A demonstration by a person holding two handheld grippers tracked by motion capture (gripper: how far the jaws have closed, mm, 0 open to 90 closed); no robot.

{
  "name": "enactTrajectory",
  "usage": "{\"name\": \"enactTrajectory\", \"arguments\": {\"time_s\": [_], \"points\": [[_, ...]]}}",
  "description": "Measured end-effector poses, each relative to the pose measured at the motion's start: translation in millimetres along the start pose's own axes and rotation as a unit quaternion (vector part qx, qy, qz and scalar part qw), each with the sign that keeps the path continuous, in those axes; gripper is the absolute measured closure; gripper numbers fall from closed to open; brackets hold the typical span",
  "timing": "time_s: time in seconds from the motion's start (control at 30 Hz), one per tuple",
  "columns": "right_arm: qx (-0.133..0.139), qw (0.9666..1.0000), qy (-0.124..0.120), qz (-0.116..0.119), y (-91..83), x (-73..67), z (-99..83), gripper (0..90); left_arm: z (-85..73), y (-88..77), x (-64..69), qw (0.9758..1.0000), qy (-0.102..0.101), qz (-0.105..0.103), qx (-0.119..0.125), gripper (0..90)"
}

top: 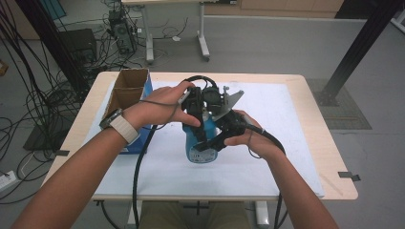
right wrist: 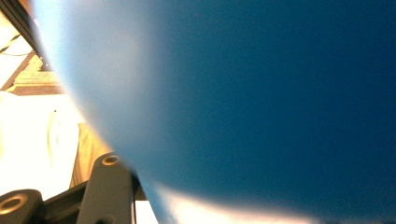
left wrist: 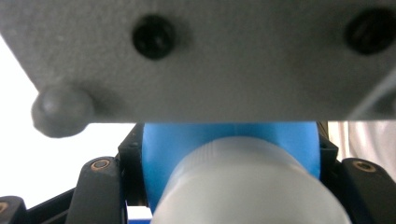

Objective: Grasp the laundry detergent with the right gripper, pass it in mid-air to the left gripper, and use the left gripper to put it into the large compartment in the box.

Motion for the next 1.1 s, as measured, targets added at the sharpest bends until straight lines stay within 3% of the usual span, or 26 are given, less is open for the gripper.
{"name": "enactTrajectory", "arguments": {"time_s": [0.23,0.33,0.37,1.1], "points": [[-0.004,0.9999,0.010,-0.002,0.5,-1.3,0.9,43.5,-0.7,0.2,0.1,1.0000,-0.001,0.001,-0.002,37.5],[0.001,1.0000,-0.003,-0.002,1.2,0.4,0.4,43.5,-1.2,-0.4,-0.1,1.0000,-0.002,0.001,0.000,37.5],[-0.001,1.0000,0.006,0.001,0.1,-0.5,1.0,43.5,-1.2,-0.5,-0.1,1.0000,-0.003,0.002,0.000,37.5],[-0.003,1.0000,0.004,0.003,0.7,-0.8,2.9,43.5,-3.1,-1.9,0.3,1.0000,-0.007,0.001,0.001,37.6]]}}
Point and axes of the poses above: each handheld gripper's, and its own axes: y roughly forward along the jaws, z roughly out of its top, x roughly to its right, the point moved 1 cm from there along y, roughly forward along the jaws, and after that the axes turned 3 degrees about x, right-handed, at the moved point
